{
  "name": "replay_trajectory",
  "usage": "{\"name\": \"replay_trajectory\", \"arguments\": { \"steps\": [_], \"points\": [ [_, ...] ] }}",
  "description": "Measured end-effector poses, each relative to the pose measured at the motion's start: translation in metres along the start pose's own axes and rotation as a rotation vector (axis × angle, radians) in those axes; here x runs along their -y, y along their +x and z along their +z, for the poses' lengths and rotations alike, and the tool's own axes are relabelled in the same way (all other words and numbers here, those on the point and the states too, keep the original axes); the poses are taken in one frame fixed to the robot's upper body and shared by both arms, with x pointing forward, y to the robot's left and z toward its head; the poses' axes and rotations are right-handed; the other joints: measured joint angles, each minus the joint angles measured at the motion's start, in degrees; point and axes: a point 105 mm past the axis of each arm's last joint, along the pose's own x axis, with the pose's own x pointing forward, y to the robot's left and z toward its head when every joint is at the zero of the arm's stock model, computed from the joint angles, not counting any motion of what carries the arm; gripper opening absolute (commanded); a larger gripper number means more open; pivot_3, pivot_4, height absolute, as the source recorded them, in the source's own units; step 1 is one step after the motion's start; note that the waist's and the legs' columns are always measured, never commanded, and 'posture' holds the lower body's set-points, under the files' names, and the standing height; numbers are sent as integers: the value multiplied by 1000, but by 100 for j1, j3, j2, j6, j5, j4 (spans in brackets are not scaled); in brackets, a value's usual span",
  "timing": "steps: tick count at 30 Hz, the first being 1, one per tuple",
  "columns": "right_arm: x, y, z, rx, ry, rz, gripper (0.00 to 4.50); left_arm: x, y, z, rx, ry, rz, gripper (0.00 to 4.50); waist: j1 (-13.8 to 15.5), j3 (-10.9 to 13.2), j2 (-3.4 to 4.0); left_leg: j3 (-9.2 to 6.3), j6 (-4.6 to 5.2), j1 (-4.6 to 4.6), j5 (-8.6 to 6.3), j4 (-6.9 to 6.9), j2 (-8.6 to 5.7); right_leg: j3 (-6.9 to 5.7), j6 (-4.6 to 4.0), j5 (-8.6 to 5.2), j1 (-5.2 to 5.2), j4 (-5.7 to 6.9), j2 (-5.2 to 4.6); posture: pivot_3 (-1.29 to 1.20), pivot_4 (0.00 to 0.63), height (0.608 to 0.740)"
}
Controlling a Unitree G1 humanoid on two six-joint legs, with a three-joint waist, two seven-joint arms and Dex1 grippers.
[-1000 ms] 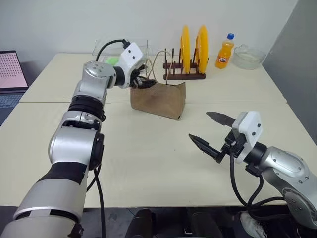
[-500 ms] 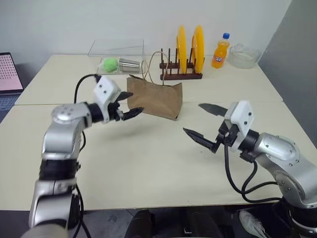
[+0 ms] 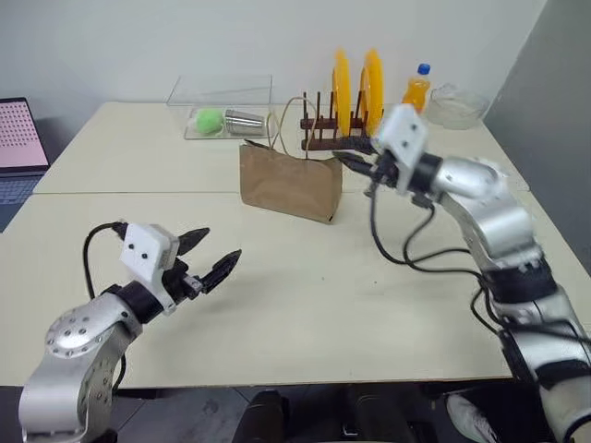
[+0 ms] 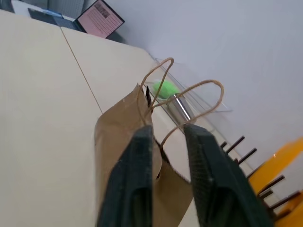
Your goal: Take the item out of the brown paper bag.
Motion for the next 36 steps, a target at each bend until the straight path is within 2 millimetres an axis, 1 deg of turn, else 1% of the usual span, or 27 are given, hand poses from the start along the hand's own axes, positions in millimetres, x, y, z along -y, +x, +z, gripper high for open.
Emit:
{"name": "replay_trajectory", "arguments": {
  "steps": [1, 4, 5, 8, 9, 14, 16, 19, 22, 25, 27, 29, 32, 36],
  "points": [
    [6, 12, -5, -30, -31, 2, 21, 2, -2, 1, 12, 9, 13, 3771, -14, 0, 0, 7, 0, 0, 0, 0, -3, 6, -1, 1, -1, 0, -3, 0, 150, 740],
    [24, 36, -20, -129, -108, 0, 21, 10, -2, 1, 37, 18, 15, 3771, -7, 0, -1, 7, 0, -1, 0, -1, -5, 4, -5, 3, -1, -3, -5, 0, 150, 740],
    [26, 42, -23, -149, -133, 4, 21, 12, -1, 0, 38, 21, 11, 3771, -4, 0, -1, 7, 0, -1, 0, -3, -5, 4, -6, 3, -2, -3, -5, 0, 150, 740],
    [27, 58, -43, -254, -191, 2, 21, 20, 5, 1, 53, 34, -17, 3771, -17, 0, 0, 10, -1, -5, 0, -8, -5, 6, -12, 7, -8, -2, -5, 0, 150, 740],
    [27, 62, -52, -315, -229, -1, 21, 24, 7, 2, 63, 42, -30, 3771, -24, 0, 0, 9, -2, -6, 1, -9, -4, 5, -13, 7, -11, -2, -5, 0, 150, 740],
    [30, 62, -72, -457, -345, -17, 21, 27, 9, 4, 84, 63, -32, 3771, -26, 1, 2, 9, -3, -10, 0, -12, -4, 5, -17, 5, -14, -3, -6, 0, 150, 740],
    [26, 62, -77, -478, -367, 9, 21, 27, 7, 1, 77, 72, -36, 3771, -39, 2, 3, 8, -2, -8, 0, -13, -4, 5, -17, 5, -13, -3, -5, 0, 150, 740],
    [13, 66, -77, -464, -376, 83, 21, 29, 4, -5, 59, 72, -49, 3771, -48, 4, 7, 7, -1, -7, 0, -13, -3, 4, -17, 5, -14, -2, -4, 0, 150, 740],
    [-3, 71, -70, -410, -365, 201, 21, 32, -1, -12, 29, 91, -69, 3771, -64, 7, 11, 6, 0, -6, -1, -14, -2, 2, -17, 5, -14, -1, -3, 0, 150, 740],
    [-16, 73, -58, -336, -382, 308, 21, 34, -8, -23, -11, 104, -93, 3771, -62, 8, 14, 5, 0, -6, -1, -16, -2, 2, -17, 5, -13, -3, -3, 0, 150, 740],
    [-28, 74, -50, -264, -400, 380, 21, 34, -12, -34, -43, 93, -97, 3771, -57, 8, 14, 2, 1, -6, -2, -16, -1, -1, -16, 5, -12, -4, -3, 0, 150, 740],
    [-39, 70, -47, -210, -401, 439, 21, 35, -15, -38, -58, 92, -111, 3771, -54, 8, 14, 1, 1, -6, -2, -15, -1, -1, -16, 5, -11, -4, -4, 0, 150, 740],
    [-54, 58, -45, -158, -408, 526, 21, 36, -19, -44, -85, 95, -134, 3771, -34, 8, 14, -3, 1, -7, -2, -15, -1, -4, -16, 5, -10, -6, -5, 0, 150, 740],
    [-64, 45, -43, -137, -407, 576, 21, 38, -23, -48, -107, 98, -172, 3771, -36, 9, 15, -3, 1, -7, -2, -15, -1, -6, -16, 5, -11, -6, -5, 0, 150, 740]
  ]
}}
